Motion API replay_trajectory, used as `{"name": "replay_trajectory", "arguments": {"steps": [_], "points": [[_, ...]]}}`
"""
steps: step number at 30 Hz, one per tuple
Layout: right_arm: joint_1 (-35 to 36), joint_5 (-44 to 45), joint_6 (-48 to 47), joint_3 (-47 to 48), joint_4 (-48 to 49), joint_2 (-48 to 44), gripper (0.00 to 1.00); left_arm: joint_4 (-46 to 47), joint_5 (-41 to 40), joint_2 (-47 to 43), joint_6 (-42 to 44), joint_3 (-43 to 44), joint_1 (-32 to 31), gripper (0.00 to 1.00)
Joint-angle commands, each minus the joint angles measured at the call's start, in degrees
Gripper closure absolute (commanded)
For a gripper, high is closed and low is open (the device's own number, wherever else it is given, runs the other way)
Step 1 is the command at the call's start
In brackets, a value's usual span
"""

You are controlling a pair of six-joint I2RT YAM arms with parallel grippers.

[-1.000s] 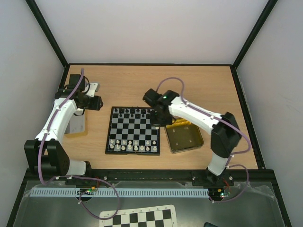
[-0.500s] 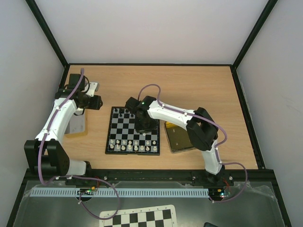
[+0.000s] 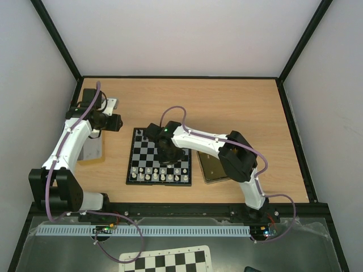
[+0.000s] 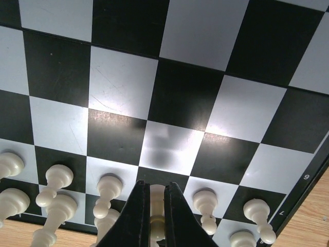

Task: Set up the chess pieces on the board
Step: Place the chess piece on the chessboard.

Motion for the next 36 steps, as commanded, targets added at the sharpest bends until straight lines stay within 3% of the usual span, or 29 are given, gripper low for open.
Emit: {"name": "replay_trajectory", "arguments": {"steps": [1,36], "points": [[0.82,-0.04,1.14,-1.38,0.51,-0.24,0.98,0.24,-0.05,-1.04,-0.42,-0.67,-0.19,0.53],[2.04,-1.08,2.64,-3.96,2.09,-0.06,0.98,0.33,0.47,-0.67,-0.4,-0.47,-0.19,0.53]]}}
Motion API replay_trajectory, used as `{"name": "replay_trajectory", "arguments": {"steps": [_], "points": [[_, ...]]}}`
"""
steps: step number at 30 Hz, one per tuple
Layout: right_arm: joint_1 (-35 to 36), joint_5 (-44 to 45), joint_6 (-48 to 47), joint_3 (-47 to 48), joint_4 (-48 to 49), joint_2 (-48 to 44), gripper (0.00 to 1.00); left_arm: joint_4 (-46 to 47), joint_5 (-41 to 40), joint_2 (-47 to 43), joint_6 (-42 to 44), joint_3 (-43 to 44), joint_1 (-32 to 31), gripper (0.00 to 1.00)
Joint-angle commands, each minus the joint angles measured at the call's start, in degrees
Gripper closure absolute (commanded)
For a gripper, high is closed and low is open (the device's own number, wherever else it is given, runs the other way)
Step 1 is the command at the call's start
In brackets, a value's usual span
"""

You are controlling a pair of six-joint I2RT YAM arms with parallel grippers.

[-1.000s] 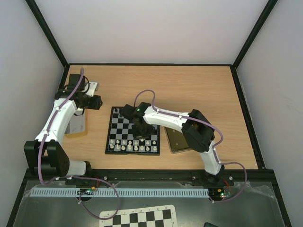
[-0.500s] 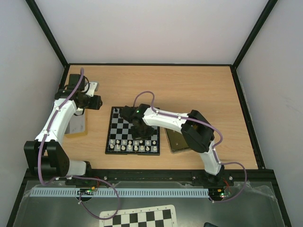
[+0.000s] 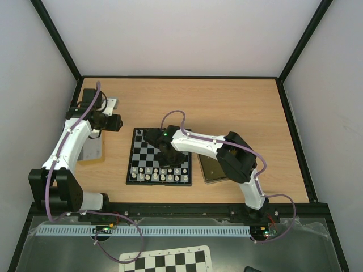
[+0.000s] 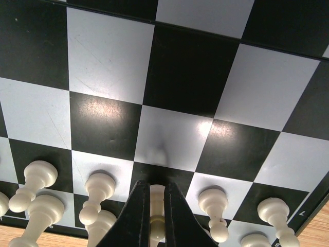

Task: Set up the chess pieces on the board
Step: Place the chess piece on the chessboard.

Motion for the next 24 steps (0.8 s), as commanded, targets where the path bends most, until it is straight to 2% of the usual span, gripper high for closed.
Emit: {"name": "replay_trajectory", "arguments": {"steps": [1,24], "points": [[0.52,0.15,0.75,-0.43,-0.18,-0.05,0.98,0.31,0.43,-0.63,-0.4,-0.35,-0.19,0.53],[0.52,-0.31,0.19,-0.43,-0.11,0.21,0.91,0.22,1.04,-0.65,-0.31,-0.41,-0.19,0.53]]}}
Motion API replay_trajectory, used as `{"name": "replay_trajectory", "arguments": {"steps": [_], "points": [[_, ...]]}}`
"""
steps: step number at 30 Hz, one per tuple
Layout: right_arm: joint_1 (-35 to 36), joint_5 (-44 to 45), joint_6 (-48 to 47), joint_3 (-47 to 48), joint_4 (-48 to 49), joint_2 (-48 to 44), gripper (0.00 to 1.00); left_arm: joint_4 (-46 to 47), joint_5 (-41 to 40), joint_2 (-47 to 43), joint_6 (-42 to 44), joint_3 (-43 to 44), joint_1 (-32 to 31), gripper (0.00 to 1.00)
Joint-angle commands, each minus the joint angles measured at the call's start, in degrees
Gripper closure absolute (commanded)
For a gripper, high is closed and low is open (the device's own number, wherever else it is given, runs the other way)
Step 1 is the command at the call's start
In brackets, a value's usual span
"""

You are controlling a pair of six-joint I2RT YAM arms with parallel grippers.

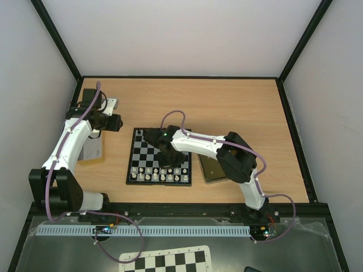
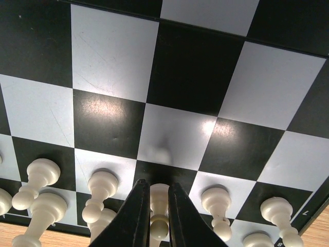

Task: Set up the chess pieces on the board
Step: Place the chess piece on the chessboard.

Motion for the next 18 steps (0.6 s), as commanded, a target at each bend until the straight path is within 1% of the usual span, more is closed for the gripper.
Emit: {"name": "replay_trajectory", "arguments": {"steps": [1,5,8,18], "points": [[0.52,0.03,0.19,-0.38,-0.25,0.3,0.91,0.22,1.02,-0.63,-0.27,-0.43,-0.19,0.53],[0.5,0.0,0.09,-0.43,-0.17,0.37,0.91,0.3,1.1,-0.54,-0.31,-0.43,-0.21,0.53],[0.57,-0.13,0.05,-0.43,-0.11,0.39,0.88,0.37,1.11,-0.43,-0.25,-0.43,-0.19,0.53],[0.6,-0.3,0.03,-1.99,0.17,0.21,0.88,0.48,1.36,-0.3,-0.27,-0.34,-0.19,0.53]]}}
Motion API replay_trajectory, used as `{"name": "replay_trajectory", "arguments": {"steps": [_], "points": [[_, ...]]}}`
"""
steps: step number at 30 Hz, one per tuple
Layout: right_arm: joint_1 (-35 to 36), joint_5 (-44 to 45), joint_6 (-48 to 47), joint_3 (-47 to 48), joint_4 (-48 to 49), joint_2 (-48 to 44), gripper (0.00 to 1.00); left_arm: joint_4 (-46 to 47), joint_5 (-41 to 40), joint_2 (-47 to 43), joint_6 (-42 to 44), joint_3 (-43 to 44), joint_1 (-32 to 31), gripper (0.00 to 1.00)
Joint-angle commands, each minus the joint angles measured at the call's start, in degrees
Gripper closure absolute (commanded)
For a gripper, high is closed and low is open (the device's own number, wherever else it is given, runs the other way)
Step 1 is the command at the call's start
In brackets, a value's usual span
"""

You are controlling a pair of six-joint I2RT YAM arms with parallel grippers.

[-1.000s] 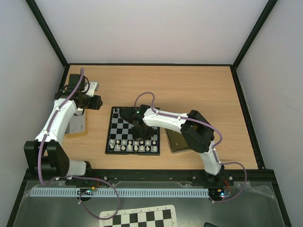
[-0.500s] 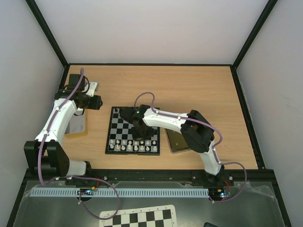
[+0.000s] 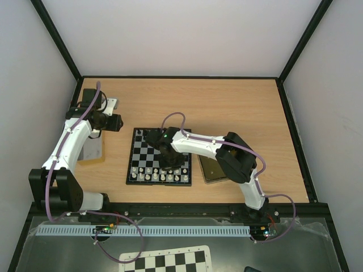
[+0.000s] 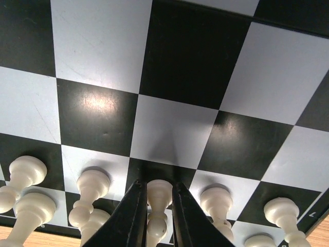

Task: Set up the chess pieces on the board
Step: Place the chess piece on the chessboard.

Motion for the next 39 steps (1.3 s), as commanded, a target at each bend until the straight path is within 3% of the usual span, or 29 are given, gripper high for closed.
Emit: {"name": "replay_trajectory", "arguments": {"steps": [1,11,39], "points": [[0.41,0.48,0.08,-0.42,-0.49,0.26,0.87,0.48,0.8,-0.22,-0.31,-0.34,-0.19,0.53],[0.35,0.43,-0.45,0.48,-0.45,0.98,0.79,0.42,0.81,-0.28,-0.29,-0.4,-0.21,0.53],[-1.35,2.99,-2.94,4.55,-2.4,3.66,0.78,0.04,0.81,0.16,-0.11,0.01,-0.19,0.53]]}}
